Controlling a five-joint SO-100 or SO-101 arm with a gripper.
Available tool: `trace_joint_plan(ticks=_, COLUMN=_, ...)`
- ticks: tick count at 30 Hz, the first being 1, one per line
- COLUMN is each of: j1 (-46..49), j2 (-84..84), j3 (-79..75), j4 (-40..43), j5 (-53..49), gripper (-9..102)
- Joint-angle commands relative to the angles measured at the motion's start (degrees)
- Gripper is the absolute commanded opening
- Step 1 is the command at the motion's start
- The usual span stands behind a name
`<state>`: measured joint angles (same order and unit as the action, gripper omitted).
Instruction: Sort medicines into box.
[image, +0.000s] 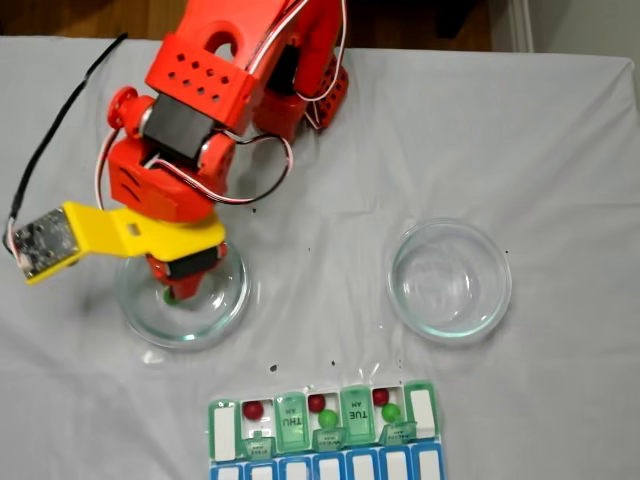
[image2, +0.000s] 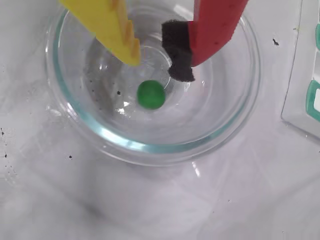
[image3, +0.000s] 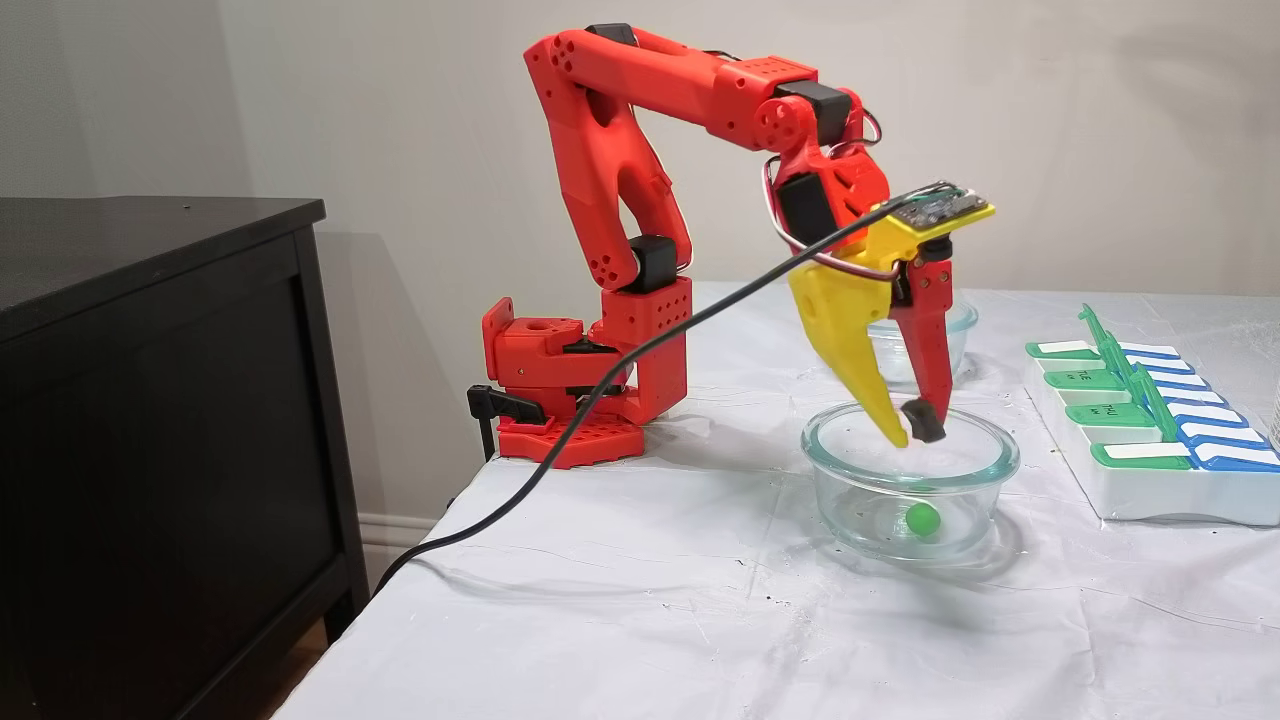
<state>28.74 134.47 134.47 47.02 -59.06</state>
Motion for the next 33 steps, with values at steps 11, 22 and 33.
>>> trace_joint_plan(ticks=11, j1=0.18, j2=6.50, j3=5.62, j4=-5.71, j5=-2.90, gripper=17)
trace_joint_plan(ticks=22, j1=0.44, j2=-0.35, j3=6.77, j4=-13.01, j5=-2.81, gripper=19)
trace_joint_plan(ticks=33, j1=0.26, j2=-3.60, j3=8.44, j4=-18.11, j5=-4.75, gripper=19)
